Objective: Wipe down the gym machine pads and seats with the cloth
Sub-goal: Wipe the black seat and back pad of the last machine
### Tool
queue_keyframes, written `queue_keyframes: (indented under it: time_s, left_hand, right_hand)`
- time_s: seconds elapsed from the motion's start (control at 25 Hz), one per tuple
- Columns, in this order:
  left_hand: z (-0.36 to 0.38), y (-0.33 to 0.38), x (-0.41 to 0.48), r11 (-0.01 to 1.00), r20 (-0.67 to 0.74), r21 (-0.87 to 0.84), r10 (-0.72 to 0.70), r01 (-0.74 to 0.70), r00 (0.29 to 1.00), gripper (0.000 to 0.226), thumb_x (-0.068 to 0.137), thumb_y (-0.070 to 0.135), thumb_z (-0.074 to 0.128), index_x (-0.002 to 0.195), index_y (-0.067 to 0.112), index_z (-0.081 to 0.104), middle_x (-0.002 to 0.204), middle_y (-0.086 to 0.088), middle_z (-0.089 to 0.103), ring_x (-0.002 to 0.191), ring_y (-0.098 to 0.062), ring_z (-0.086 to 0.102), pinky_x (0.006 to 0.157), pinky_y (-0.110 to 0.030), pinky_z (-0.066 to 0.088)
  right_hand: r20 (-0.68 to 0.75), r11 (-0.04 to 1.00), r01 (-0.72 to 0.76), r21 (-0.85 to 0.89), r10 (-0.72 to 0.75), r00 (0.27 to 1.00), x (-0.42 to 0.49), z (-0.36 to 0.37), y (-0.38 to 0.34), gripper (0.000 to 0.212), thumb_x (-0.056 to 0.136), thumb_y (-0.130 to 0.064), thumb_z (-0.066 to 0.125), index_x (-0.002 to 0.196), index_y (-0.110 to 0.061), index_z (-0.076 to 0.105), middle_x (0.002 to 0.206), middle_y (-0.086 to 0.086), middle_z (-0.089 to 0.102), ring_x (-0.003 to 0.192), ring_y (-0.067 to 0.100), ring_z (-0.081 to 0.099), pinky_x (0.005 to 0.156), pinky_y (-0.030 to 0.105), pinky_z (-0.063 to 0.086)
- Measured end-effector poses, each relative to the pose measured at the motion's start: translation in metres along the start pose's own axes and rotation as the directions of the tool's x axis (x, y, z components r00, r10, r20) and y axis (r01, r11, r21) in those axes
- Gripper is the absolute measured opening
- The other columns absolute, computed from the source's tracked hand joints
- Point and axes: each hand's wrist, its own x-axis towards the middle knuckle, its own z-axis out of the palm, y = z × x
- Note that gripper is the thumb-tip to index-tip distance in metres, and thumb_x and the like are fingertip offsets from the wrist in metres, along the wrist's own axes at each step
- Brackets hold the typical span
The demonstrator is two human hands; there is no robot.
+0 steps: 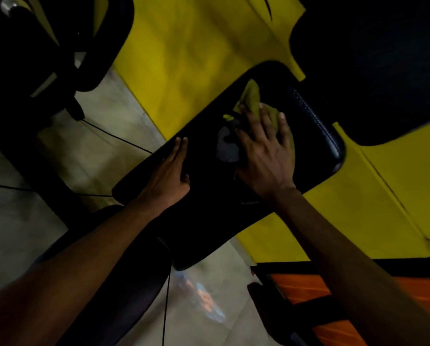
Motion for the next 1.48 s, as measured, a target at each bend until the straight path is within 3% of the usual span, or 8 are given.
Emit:
queue_keyframes:
  time_s: [0.16,0.24,0.36,0.64,0.92,1.12,1.36,1.48]
  left_hand:
    - [-0.001,0.026,0.004,0.988,-0.012,0.089,0.125,-0.123,0.992,0.085,0.087,0.012,0.058,0.158,0.019,0.012,0.166,-0.001,0.002,0.147,-0.032,0.024,0.107,-0.043,0.040]
    - [0.004,0.035,0.009,0.988,-0.020,0.128,0.093,-0.089,0.996,0.078,0.087,0.015,0.059,0.155,0.018,0.022,0.165,-0.005,0.005,0.146,-0.035,0.025,0.112,-0.045,0.035]
    - [0.010,0.035,0.009,0.987,0.002,0.149,0.054,-0.054,0.999,0.086,0.084,0.012,0.059,0.157,0.022,0.014,0.166,-0.002,-0.003,0.147,-0.035,0.021,0.113,-0.050,0.033]
    - [-0.018,0.029,0.011,0.993,0.182,0.038,0.105,-0.114,0.978,0.094,0.090,0.006,0.055,0.157,0.034,-0.004,0.165,0.006,-0.010,0.151,-0.024,0.010,0.116,-0.055,0.022]
    - [-0.013,0.028,0.008,0.976,0.195,0.188,0.071,-0.108,0.978,0.099,0.088,0.014,0.058,0.156,0.035,-0.011,0.164,0.009,-0.016,0.151,-0.023,0.011,0.118,-0.048,0.019]
    - [-0.019,0.023,0.010,0.971,0.220,0.198,0.087,-0.132,0.972,0.102,0.089,0.015,0.059,0.154,0.038,-0.015,0.163,0.012,-0.020,0.151,-0.024,0.015,0.118,-0.048,0.017]
    - [-0.013,0.008,0.008,0.960,0.192,0.220,0.133,-0.175,0.972,0.102,0.088,0.013,0.062,0.156,0.033,-0.012,0.164,0.009,-0.018,0.150,-0.026,0.017,0.118,-0.052,0.022]
    - [-0.013,0.012,0.006,0.959,0.187,0.240,0.106,-0.151,0.977,0.098,0.089,0.013,0.059,0.156,0.031,-0.010,0.164,0.006,-0.017,0.151,-0.025,0.011,0.118,-0.050,0.020]
  right_hand:
    - [-0.047,0.995,-0.099,-0.023,0.098,0.994,-0.010,-0.017,0.022,0.071,0.075,-0.045,0.052,0.143,-0.024,0.051,0.164,0.008,0.024,0.152,0.036,0.017,0.122,0.057,0.007]
    - [-0.099,0.992,-0.120,0.027,0.122,0.988,0.015,-0.021,0.023,0.072,0.077,-0.049,0.047,0.145,-0.025,0.049,0.164,0.007,0.025,0.151,0.036,0.020,0.122,0.057,0.011]
    - [-0.147,0.966,-0.234,0.106,0.248,0.958,0.017,-0.023,0.031,0.069,0.077,-0.045,0.057,0.143,-0.024,0.052,0.162,0.008,0.029,0.149,0.036,0.026,0.121,0.056,0.016]
    - [-0.065,0.669,-0.706,0.232,0.735,0.675,-0.042,-0.016,-0.012,0.095,0.054,-0.034,0.065,0.146,-0.028,0.044,0.165,0.005,0.020,0.153,0.034,0.015,0.121,0.059,0.011]
    - [-0.150,0.634,-0.732,0.250,0.772,0.618,-0.025,-0.007,-0.014,0.086,0.059,-0.032,0.065,0.144,-0.026,0.049,0.164,0.006,0.025,0.152,0.033,0.018,0.122,0.054,0.010]
    - [-0.069,0.516,-0.774,0.367,0.845,0.531,-0.059,0.008,-0.053,0.097,0.050,-0.027,0.069,0.145,-0.022,0.047,0.165,0.012,0.019,0.152,0.039,0.010,0.120,0.061,0.012]
    - [-0.088,0.327,-0.809,0.488,0.941,0.327,-0.045,0.016,-0.047,0.091,0.055,-0.030,0.058,0.144,-0.014,0.048,0.162,0.019,0.023,0.148,0.047,0.018,0.120,0.057,0.014]
    - [0.009,0.323,-0.788,0.523,0.923,0.385,-0.067,0.039,-0.097,0.086,0.057,-0.023,0.070,0.141,-0.014,0.052,0.165,0.013,0.016,0.149,0.047,0.012,0.120,0.056,0.009]
